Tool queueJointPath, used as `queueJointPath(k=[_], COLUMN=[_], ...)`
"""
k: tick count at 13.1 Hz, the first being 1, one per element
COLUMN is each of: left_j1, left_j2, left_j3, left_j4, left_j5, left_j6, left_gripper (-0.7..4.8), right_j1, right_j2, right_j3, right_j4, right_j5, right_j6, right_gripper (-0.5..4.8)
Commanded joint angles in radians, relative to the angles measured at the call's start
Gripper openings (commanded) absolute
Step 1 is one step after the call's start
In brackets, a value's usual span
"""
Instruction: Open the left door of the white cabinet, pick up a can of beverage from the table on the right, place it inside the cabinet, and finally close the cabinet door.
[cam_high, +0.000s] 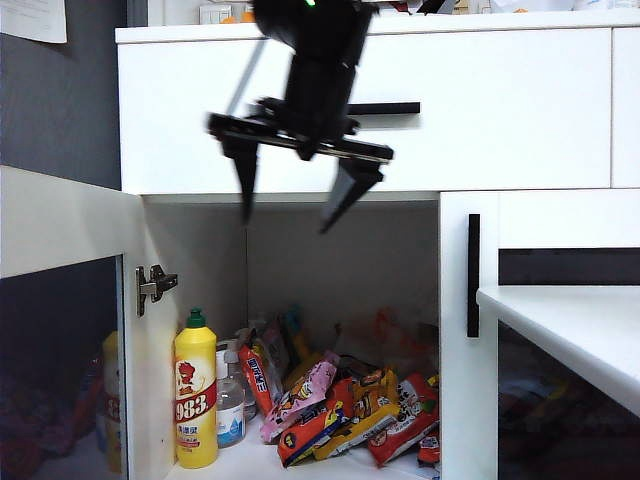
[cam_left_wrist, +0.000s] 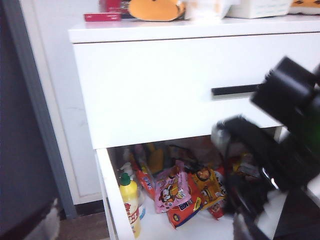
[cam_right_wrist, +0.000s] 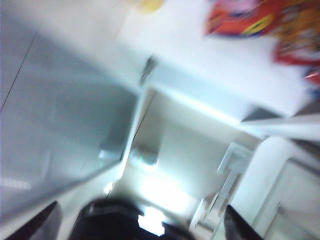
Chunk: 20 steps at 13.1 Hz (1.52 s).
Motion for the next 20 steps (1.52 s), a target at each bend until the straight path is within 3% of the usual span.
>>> queueJointPath(k=[1, 3, 6, 10, 13, 15, 16, 17, 19, 20], left_j1=[0.001, 0.001, 0.001, 0.001, 0.001, 0.001, 0.002, 0.002, 0.002, 0.002], left_j2=[-0.024, -0.036, -0.035, -0.034, -0.035, -0.035, -0.036, -0.035, -0.035, -0.029], left_j3=[0.005, 0.005, 0.004, 0.003, -0.015, -0.015, -0.015, -0.015, -0.016, -0.017], left_j4=[-0.021, -0.034, -0.040, -0.155, -0.367, -0.453, -0.468, -0.491, -0.490, -0.452], left_j5=[0.005, 0.076, 0.187, 0.319, 0.448, 0.443, 0.375, 0.092, -0.167, -0.180], left_j6=[-0.002, -0.026, -0.103, -0.273, -0.328, -0.363, -0.362, -0.335, -0.311, -0.312], left_gripper=[4.79, 4.79, 4.79, 4.79, 4.79, 4.79, 4.79, 4.79, 4.79, 1.38], right_j1=[0.118, 0.141, 0.142, 0.141, 0.141, 0.139, 0.139, 0.139, 0.139, 0.138], right_j2=[-0.298, -0.654, -1.088, -1.608, -1.898, -1.910, -1.888, -1.857, -1.843, -1.843], right_j3=[-0.270, -0.469, -0.578, -0.758, -1.144, -1.212, -1.216, -1.216, -1.216, -1.216], right_j4=[0.141, 0.259, 0.274, 0.012, 0.218, 0.322, 0.336, 0.338, 0.340, 0.355], right_j5=[0.114, 0.163, 0.211, 0.317, 0.338, 0.337, 0.334, 0.315, 0.299, 0.300], right_j6=[-0.002, -0.032, -0.254, -0.212, -0.172, -0.175, -0.175, -0.174, -0.174, -0.175], right_gripper=[4.17, 4.17, 4.17, 4.17, 4.17, 4.17, 4.17, 4.15, 3.59, 3.59])
